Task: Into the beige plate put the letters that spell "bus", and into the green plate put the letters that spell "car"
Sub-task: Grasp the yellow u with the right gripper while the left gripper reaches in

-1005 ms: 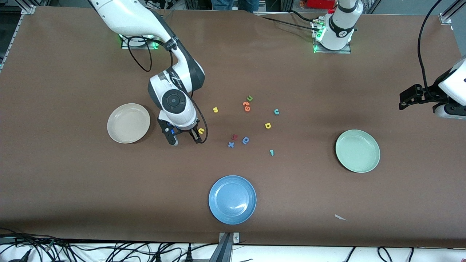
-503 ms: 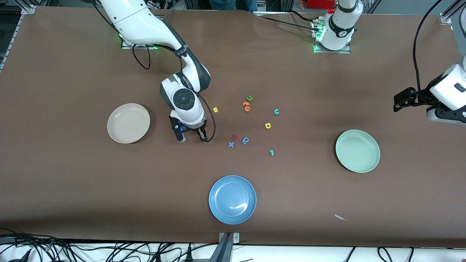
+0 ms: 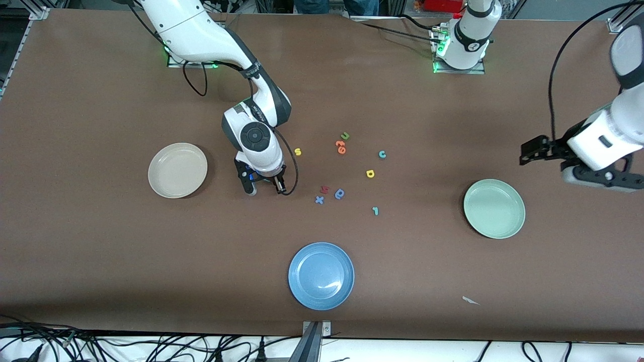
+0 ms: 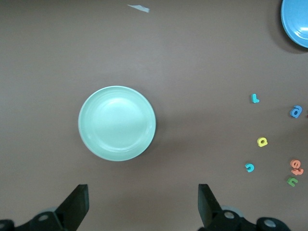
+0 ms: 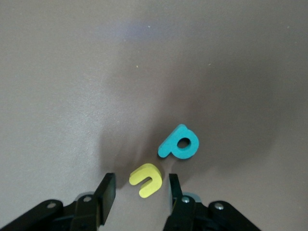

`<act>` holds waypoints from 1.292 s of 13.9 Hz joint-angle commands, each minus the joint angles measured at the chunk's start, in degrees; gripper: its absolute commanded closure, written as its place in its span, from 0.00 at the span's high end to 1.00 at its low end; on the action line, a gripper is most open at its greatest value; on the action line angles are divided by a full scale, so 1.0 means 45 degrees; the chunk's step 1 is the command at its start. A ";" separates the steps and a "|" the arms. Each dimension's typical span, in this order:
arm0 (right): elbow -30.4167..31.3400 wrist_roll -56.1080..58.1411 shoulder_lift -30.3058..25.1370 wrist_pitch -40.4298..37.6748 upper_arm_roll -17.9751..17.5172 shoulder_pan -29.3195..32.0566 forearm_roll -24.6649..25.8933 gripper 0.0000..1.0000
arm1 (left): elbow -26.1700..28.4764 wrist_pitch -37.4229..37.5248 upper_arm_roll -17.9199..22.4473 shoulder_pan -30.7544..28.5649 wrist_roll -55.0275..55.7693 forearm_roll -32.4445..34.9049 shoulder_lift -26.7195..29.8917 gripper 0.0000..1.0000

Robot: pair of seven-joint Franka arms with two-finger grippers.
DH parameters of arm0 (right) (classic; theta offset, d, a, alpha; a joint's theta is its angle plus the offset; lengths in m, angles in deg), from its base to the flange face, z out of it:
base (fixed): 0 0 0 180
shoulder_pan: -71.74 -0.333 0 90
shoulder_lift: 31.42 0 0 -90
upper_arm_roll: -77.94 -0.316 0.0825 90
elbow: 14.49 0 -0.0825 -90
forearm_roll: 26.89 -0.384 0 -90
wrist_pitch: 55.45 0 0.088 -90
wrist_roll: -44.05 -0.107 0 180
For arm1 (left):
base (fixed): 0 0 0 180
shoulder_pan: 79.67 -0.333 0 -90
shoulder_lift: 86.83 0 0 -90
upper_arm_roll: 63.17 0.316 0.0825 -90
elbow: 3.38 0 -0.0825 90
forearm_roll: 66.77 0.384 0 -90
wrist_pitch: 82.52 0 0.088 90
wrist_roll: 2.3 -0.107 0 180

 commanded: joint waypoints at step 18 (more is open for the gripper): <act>0.2237 0.7453 -0.3230 -0.2271 0.2347 -0.0024 -0.0010 0.21 | 0.8107 -1.0241 -0.4337 0.1545 0.9593 0.2135 -0.1230 1.00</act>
